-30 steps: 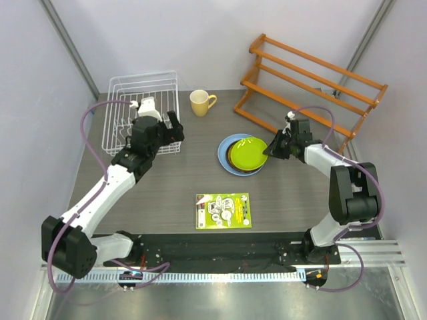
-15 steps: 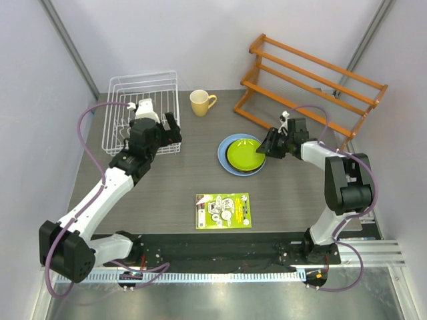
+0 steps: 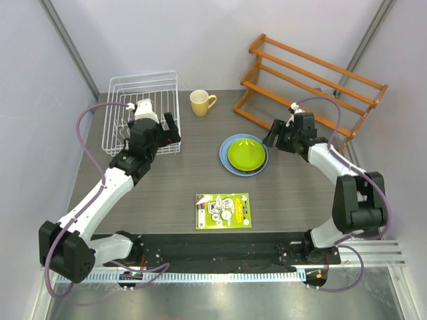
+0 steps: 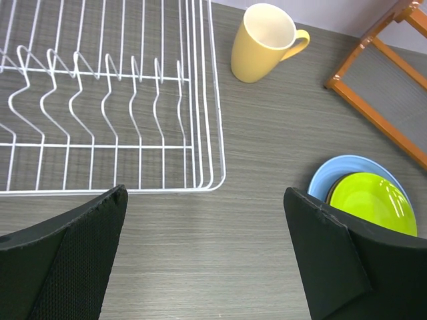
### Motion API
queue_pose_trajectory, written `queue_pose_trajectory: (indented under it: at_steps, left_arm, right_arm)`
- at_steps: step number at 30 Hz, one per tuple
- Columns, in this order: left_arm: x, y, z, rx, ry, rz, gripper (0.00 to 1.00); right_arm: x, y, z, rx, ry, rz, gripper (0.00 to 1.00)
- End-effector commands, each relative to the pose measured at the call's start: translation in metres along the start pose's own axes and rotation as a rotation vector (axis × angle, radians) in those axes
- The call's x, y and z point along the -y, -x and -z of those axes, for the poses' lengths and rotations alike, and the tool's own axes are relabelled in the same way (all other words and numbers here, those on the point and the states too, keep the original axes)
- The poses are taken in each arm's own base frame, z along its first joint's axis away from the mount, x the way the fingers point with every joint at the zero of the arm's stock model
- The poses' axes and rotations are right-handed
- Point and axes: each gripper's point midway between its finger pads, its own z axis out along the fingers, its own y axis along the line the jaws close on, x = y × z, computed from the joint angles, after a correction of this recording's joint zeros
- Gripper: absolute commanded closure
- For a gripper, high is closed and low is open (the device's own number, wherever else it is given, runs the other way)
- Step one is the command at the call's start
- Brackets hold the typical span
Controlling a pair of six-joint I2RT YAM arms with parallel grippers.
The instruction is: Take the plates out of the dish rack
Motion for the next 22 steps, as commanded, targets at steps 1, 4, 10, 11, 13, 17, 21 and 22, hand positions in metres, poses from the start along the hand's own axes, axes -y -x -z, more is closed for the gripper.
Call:
queue_pose_trajectory:
  at_steps: [1, 4, 10, 11, 13, 17, 21, 22]
  left_arm:
    - [-0.012, 0.021, 0.009, 0.073, 0.062, -0.003, 0.01]
    - [-0.019, 0.03, 0.012, 0.095, 0.102, -0.029, 0.01]
    - [-0.032, 0.046, 0.021, 0.144, 0.169, -0.076, 0.0]
    - [-0.032, 0.05, 0.023, 0.161, 0.169, -0.076, 0.01]
    - [-0.037, 0.05, 0.023, 0.167, 0.189, -0.088, 0.01]
    - [-0.044, 0.05, 0.022, 0.171, 0.227, -0.108, 0.01]
    - [-0.047, 0.043, 0.017, 0.151, 0.245, -0.124, 0.01]
    - [-0.046, 0.042, 0.015, 0.148, 0.241, -0.124, 0.0]
  right_arm:
    - [0.001, 0.041, 0.042, 0.172, -0.083, 0.052, 0.25]
    - [0.007, 0.05, 0.062, 0.242, -0.14, 0.055, 0.24]
    - [0.045, 0.041, 0.091, 0.336, -0.331, 0.033, 0.22]
    - [0.057, 0.033, 0.094, 0.345, -0.388, 0.017, 0.21]
    - [0.064, 0.032, 0.106, 0.398, -0.425, 0.006, 0.21]
    - [0.086, 0.022, 0.124, 0.496, -0.53, -0.004, 0.19]
    - [0.098, 0.023, 0.144, 0.608, -0.598, -0.005, 0.12]
    - [0.1, 0.021, 0.145, 0.612, -0.609, 0.004, 0.11]
